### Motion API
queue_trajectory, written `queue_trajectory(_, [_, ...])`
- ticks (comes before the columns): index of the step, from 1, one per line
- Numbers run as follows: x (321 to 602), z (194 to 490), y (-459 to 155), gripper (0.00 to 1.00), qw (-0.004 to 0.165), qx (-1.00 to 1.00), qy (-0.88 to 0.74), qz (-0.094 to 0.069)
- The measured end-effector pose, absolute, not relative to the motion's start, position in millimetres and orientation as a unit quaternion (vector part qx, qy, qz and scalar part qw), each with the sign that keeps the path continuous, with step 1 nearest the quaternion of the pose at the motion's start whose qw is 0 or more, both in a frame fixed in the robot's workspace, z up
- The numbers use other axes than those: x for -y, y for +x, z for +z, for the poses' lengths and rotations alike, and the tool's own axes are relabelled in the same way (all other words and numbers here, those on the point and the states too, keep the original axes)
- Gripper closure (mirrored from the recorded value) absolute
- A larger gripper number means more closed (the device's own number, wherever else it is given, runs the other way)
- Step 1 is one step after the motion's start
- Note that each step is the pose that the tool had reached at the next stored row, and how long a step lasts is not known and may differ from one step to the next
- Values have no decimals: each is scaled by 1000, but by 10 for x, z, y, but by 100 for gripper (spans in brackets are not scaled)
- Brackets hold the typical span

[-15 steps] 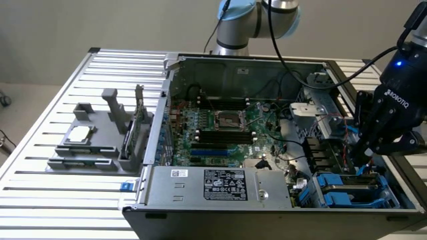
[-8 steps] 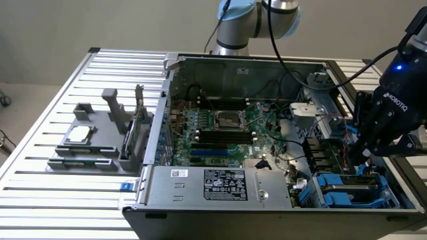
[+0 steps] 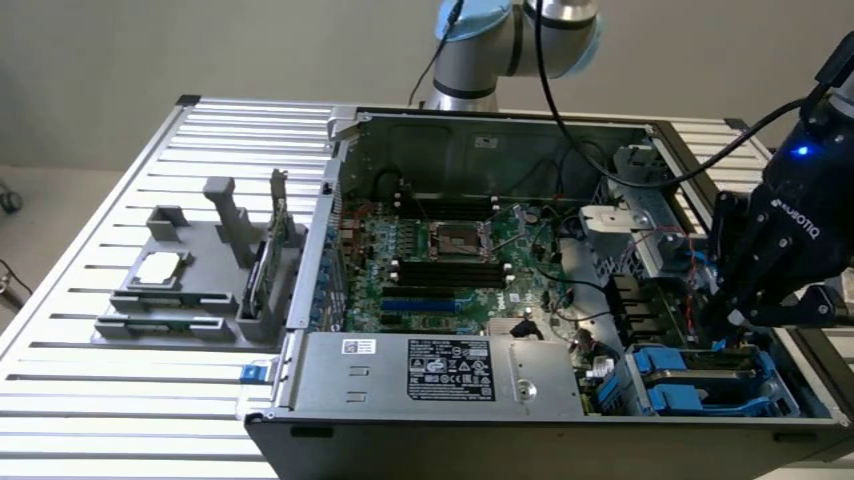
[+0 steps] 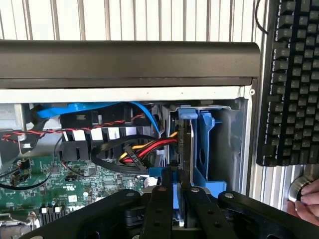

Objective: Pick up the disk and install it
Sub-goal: 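Insert the second disk wire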

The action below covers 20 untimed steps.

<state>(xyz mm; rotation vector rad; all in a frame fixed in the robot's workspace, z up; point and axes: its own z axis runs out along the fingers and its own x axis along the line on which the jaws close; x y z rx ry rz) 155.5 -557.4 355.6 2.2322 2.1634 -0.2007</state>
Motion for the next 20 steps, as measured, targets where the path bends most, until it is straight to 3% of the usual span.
queue_trajectory(20, [5668,3458,1512,84,17,-699,714,-45])
